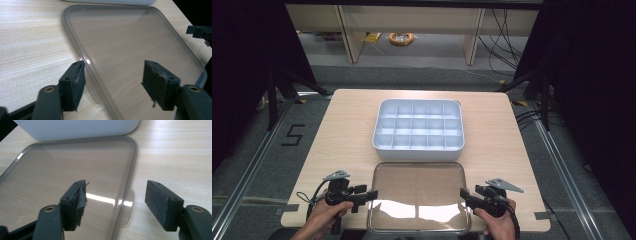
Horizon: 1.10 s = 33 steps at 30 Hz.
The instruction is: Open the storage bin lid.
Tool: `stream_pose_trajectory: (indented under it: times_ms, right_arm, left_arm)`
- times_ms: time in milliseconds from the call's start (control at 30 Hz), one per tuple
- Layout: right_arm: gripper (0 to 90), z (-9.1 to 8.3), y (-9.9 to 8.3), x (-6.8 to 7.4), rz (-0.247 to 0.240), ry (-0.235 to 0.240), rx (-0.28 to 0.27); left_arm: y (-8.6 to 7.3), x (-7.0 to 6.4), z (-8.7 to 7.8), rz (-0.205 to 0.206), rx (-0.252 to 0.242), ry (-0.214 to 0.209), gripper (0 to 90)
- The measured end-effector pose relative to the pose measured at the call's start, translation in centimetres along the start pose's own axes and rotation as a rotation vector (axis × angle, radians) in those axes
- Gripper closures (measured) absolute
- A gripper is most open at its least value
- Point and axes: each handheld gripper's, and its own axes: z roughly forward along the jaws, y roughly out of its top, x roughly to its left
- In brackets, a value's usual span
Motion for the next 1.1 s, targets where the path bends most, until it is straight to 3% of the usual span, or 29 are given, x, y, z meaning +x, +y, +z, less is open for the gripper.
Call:
stream_pose_trajectory:
  times_ms: [33,100,133,167,200,233,533,633,767,800,833,867,900,933,967,1033,1100]
  right_arm:
    - [33.1,-0.1,0.1,-0.4,-0.042,-0.004,-0.007]
    - [32.3,-0.1,0.2,-0.4,-0.046,0.005,-0.029]
    - [31.9,-0.3,0.2,-0.1,-0.018,-0.011,-0.022]
    - [31.6,-0.3,0.2,0.0,-0.021,0.009,-0.03]
    - [31.0,-0.2,0.2,-0.2,-0.053,0.005,-0.047]
    - [30.5,-0.4,0.3,-0.1,-0.057,0.0,-0.032]
    - [28.1,-0.6,0.2,0.1,-0.056,0.02,-0.058]
    - [27.8,-0.8,0.3,0.2,-0.066,-0.001,-0.049]
    - [27.6,-0.8,0.2,0.2,-0.069,0.017,-0.06]
    - [27.5,-0.9,0.1,0.6,-0.026,0.018,-0.051]
    - [27.5,-1.0,0.1,0.7,-0.024,0.014,-0.052]
    - [27.6,-1.0,0.2,0.3,-0.073,0.018,-0.068]
    - [27.5,-1.0,0.2,0.3,-0.075,0.021,-0.067]
    - [27.5,-1.2,0.1,0.7,-0.032,0.022,-0.051]
    - [27.5,-1.1,0.1,0.5,-0.077,0.018,-0.07]
    - [27.5,-1.2,0.1,0.6,-0.092,0.036,-0.065]
    - [27.4,-1.3,0.1,0.9,-0.087,0.035,-0.063]
  left_arm:
    - [0.0,0.0,0.0,0.002,0.012,0.0,29.3]
    - [-0.1,-0.2,0.0,0.003,0.018,-0.001,29.0]
    - [0.0,-0.2,0.0,0.011,0.012,-0.002,28.6]
    - [0.0,-0.3,0.0,0.021,0.006,0.004,28.1]
    - [0.0,-0.3,0.0,0.031,0.001,0.01,27.6]
    - [0.0,-0.3,0.0,0.037,-0.001,0.012,27.0]
    - [0.2,-0.6,-0.7,0.081,-0.066,0.016,14.3]
    - [0.2,-0.6,-0.8,0.079,-0.082,-0.007,14.6]
    - [0.2,-0.8,-1.0,0.102,-0.092,-0.008,14.6]
    - [0.2,-0.8,-1.1,0.113,-0.091,-0.008,14.6]
    - [0.1,-0.8,-1.1,0.123,-0.092,-0.003,14.6]
    - [0.0,-0.9,-1.1,0.125,-0.099,0.002,14.6]
    - [-0.1,-0.9,-1.1,0.134,-0.095,0.003,14.6]
    - [-0.2,-1.0,-1.2,0.14,-0.095,0.004,14.6]
    - [-0.2,-1.0,-1.2,0.14,-0.095,-0.013,14.6]
    - [-0.4,-1.1,-1.4,0.142,-0.1,0.002,14.6]
    - [-0.5,-1.2,-1.5,0.153,-0.1,-0.027,14.6]
